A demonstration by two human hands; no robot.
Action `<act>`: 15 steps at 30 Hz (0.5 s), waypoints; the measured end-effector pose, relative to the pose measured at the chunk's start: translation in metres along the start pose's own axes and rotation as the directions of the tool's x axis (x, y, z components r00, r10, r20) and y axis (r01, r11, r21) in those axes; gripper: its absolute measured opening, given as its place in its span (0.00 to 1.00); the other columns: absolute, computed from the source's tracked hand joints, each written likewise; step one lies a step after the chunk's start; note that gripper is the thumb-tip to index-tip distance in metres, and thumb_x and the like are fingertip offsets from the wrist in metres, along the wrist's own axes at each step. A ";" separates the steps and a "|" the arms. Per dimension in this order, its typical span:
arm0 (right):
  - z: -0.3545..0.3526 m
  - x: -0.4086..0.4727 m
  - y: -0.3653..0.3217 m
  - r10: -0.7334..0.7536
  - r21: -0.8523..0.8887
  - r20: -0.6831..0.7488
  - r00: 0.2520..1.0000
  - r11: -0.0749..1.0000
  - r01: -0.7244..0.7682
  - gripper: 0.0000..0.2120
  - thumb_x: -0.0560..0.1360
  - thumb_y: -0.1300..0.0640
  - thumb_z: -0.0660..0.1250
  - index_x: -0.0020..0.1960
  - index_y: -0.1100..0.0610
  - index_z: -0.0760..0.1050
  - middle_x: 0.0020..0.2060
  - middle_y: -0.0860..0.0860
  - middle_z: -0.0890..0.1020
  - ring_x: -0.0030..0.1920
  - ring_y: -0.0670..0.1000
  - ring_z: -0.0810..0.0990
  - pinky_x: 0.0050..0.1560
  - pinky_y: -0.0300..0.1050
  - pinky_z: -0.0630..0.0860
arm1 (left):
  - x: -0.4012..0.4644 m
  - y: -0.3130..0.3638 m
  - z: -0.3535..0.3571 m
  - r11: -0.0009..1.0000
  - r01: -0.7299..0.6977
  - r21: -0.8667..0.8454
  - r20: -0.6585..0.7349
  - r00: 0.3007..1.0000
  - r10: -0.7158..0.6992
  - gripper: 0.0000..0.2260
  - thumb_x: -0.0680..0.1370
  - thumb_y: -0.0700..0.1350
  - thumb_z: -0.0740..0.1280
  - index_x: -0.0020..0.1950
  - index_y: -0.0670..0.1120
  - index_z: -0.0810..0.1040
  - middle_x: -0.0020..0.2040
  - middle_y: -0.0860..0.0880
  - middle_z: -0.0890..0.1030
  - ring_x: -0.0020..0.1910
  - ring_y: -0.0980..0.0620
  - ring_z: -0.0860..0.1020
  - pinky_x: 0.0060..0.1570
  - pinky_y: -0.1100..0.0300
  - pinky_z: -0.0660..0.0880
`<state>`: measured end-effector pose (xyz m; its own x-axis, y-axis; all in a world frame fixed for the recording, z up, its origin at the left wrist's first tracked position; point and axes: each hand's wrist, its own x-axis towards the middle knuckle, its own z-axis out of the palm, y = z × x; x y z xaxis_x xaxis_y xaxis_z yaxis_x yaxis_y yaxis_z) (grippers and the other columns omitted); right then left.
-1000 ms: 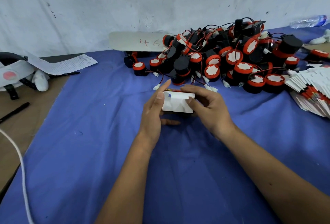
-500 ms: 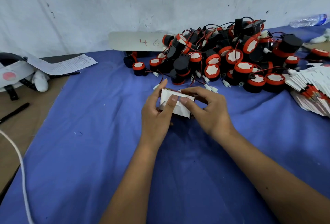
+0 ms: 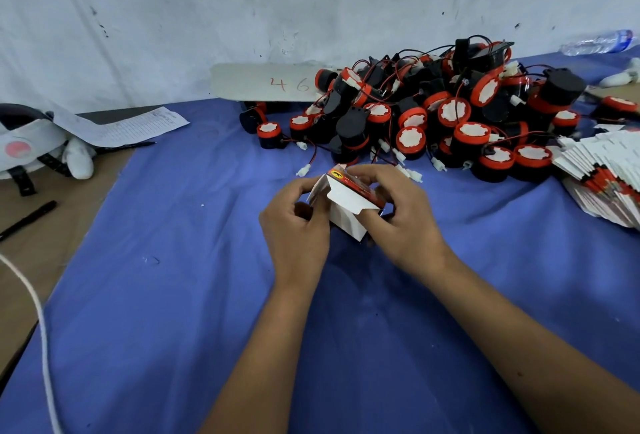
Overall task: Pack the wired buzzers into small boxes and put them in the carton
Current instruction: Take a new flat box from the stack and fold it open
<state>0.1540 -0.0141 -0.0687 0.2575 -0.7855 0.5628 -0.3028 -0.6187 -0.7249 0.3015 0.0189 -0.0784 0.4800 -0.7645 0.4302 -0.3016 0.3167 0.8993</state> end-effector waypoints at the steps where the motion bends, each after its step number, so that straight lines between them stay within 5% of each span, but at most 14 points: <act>1: 0.000 -0.001 0.000 -0.008 0.011 0.021 1.000 1.000 0.008 0.23 0.72 0.59 0.65 0.67 0.52 0.78 0.56 0.40 0.78 0.55 0.44 0.77 0.45 0.40 0.77 | 0.000 0.000 0.000 0.999 -0.026 0.026 -0.021 0.999 0.027 0.07 0.79 0.41 0.72 0.47 0.54 0.84 0.40 0.53 0.84 0.35 0.45 0.81 0.36 0.43 0.81; 4: 0.001 -0.002 0.000 -0.042 -0.001 0.053 0.998 0.999 0.042 0.25 0.74 0.58 0.65 0.72 0.50 0.74 0.58 0.42 0.78 0.55 0.43 0.77 0.46 0.39 0.76 | -0.001 0.002 0.001 0.986 -0.104 0.130 -0.084 0.990 0.116 0.13 0.78 0.42 0.72 0.43 0.61 0.77 0.36 0.55 0.81 0.30 0.52 0.76 0.32 0.57 0.72; 7: 0.002 -0.004 0.003 -0.029 -0.057 0.066 0.997 0.998 0.032 0.24 0.79 0.51 0.64 0.75 0.47 0.71 0.62 0.43 0.78 0.61 0.44 0.77 0.54 0.40 0.76 | -0.004 0.006 0.000 0.932 -0.272 0.241 -0.051 0.955 0.292 0.06 0.80 0.43 0.71 0.47 0.53 0.79 0.43 0.55 0.82 0.33 0.55 0.77 0.35 0.67 0.69; 12: 0.003 -0.006 0.003 0.028 -0.011 -0.009 1.000 1.000 -0.028 0.23 0.83 0.40 0.54 0.71 0.48 0.76 0.62 0.42 0.81 0.63 0.42 0.78 0.61 0.40 0.75 | -0.006 0.004 0.004 0.811 -0.451 0.373 0.056 0.883 0.465 0.03 0.81 0.37 0.71 0.48 0.42 0.82 0.48 0.51 0.82 0.40 0.52 0.78 0.33 0.54 0.75; 15: 0.004 -0.005 0.001 0.094 0.072 -0.054 0.994 0.993 -0.090 0.20 0.84 0.43 0.55 0.67 0.48 0.80 0.52 0.37 0.85 0.50 0.38 0.81 0.50 0.35 0.75 | -0.006 0.002 0.006 0.774 -0.489 0.402 0.073 0.860 0.505 0.03 0.81 0.39 0.72 0.48 0.42 0.82 0.50 0.51 0.82 0.42 0.52 0.78 0.31 0.52 0.75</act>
<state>0.1560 -0.0106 -0.0744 0.1774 -0.8401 0.5126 -0.2582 -0.5424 -0.7995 0.2935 0.0208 -0.0793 0.2006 -0.5380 0.8187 -0.7992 0.3934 0.4544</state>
